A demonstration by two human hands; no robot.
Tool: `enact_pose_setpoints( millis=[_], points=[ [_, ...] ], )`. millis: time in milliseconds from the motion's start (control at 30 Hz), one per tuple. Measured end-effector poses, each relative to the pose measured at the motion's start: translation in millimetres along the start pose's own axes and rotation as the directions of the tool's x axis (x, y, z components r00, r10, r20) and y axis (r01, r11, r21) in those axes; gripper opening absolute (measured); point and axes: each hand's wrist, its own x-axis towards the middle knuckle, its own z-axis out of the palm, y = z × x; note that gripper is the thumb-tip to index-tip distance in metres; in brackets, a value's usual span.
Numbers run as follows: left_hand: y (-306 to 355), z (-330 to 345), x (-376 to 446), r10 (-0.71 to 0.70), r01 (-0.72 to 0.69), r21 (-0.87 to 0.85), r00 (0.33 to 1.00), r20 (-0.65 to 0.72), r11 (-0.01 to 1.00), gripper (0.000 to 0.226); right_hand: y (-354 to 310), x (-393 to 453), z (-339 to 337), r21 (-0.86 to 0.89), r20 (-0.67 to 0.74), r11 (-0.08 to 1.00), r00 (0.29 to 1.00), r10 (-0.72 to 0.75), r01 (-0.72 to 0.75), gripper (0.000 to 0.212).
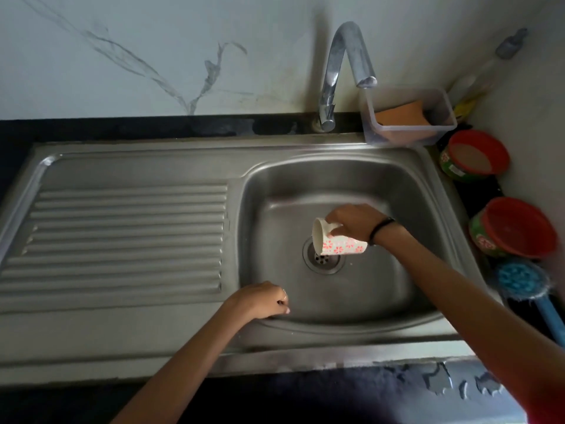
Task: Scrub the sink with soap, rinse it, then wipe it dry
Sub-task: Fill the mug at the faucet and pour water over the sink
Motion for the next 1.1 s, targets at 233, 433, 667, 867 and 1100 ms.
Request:
enact_pose_setpoints(
  millis=[233, 433, 667, 867, 1100],
  points=[
    [10, 12, 5, 0.015, -0.015, -0.038, 1.0, 0.009, 0.999, 0.026, -38, -7, 17, -0.145, 0.141, 0.969, 0.973, -0.181, 0.201, 0.034],
    [22, 8, 8, 0.065, -0.073, -0.105, 0.995, -0.078, 0.992, 0.022, 3, -47, 36, -0.002, 0.23, 0.997, 0.971, -0.072, 0.075, 0.04],
    [40, 7, 11, 0.126, -0.143, -0.125, 0.983, -0.134, 0.982, 0.022, 14, -64, 20, 0.105, 0.077, 0.979, 0.982, 0.17, -0.177, 0.041],
    [52, 3, 17, 0.154, -0.154, -0.012, 0.988, -0.001, 0.988, 0.027, -15, -13, 9, 0.473, 0.04, 0.853, 0.973, 0.228, -0.22, 0.024],
    [46, -4, 14, 0.171, -0.166, -0.064, 0.982, 0.075, 0.984, 0.028, 11, 17, 38, 0.938, 0.299, -0.332, 0.704, 0.644, -0.095, 0.028]
  ],
)
